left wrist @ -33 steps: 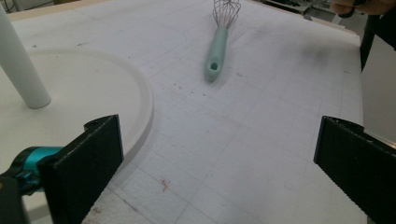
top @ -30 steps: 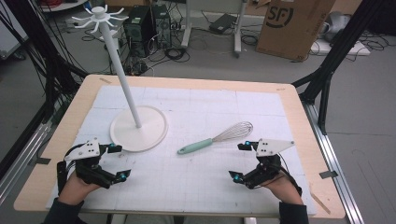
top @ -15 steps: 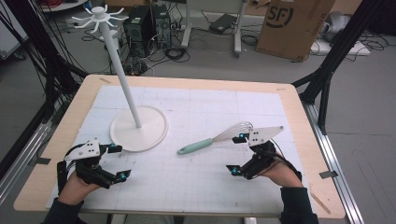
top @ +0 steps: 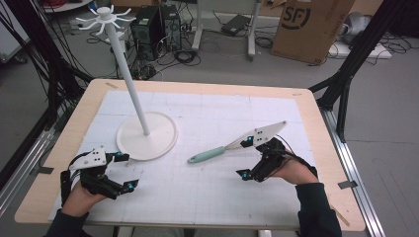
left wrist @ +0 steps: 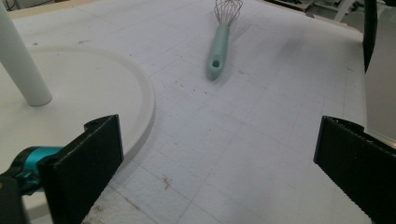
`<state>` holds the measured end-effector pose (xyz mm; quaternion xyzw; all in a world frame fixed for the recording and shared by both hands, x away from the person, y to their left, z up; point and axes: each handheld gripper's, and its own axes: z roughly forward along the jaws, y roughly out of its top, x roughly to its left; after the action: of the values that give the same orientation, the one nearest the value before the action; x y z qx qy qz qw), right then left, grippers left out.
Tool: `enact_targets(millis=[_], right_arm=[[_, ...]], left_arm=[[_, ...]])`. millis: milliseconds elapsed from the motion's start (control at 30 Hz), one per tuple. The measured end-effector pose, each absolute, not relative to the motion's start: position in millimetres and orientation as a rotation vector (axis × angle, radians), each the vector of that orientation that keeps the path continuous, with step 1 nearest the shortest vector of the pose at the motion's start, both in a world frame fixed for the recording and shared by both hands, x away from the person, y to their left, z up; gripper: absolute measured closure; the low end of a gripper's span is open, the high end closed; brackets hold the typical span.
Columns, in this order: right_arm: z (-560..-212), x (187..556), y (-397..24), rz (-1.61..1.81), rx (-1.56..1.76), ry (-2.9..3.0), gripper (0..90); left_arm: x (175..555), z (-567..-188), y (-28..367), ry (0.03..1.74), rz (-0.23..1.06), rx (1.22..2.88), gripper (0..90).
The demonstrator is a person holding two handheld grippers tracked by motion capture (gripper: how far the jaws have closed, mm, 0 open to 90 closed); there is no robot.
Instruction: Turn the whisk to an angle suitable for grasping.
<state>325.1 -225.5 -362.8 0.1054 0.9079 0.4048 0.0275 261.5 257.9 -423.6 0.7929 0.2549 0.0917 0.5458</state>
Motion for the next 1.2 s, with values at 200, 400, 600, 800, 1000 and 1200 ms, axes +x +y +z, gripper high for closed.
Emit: enact_targets(millis=[200,400,600,800,1000,1200], right_arm=[[-362.7,333.3,-216.9,1.174,0.282,2.847,0.7],[-360.8,340.2,-208.0,1.096,0.232,2.878,0.7],[-359.7,350.2,-196.6,0.980,0.190,2.923,0.7],[-357.1,362.4,-184.4,0.871,0.152,2.962,0.7],[-361.5,373.4,-171.6,0.756,0.118,2.976,1.9],[-375.4,381.0,-153.3,0.647,0.091,2.995,4.2]], left_arm=[[261.3,-423.9,257.2,0.604,0.218,1.885,2.0],[261.7,-424.8,256.3,0.607,0.220,1.891,2.0],[261.8,-425.0,256.2,0.606,0.220,1.896,2.0],[261.7,-425.0,256.3,0.606,0.222,1.895,2.0],[262.5,-426.0,255.8,0.605,0.222,1.901,2.0],[262.4,-426.4,255.2,0.604,0.222,1.907,2.0]])
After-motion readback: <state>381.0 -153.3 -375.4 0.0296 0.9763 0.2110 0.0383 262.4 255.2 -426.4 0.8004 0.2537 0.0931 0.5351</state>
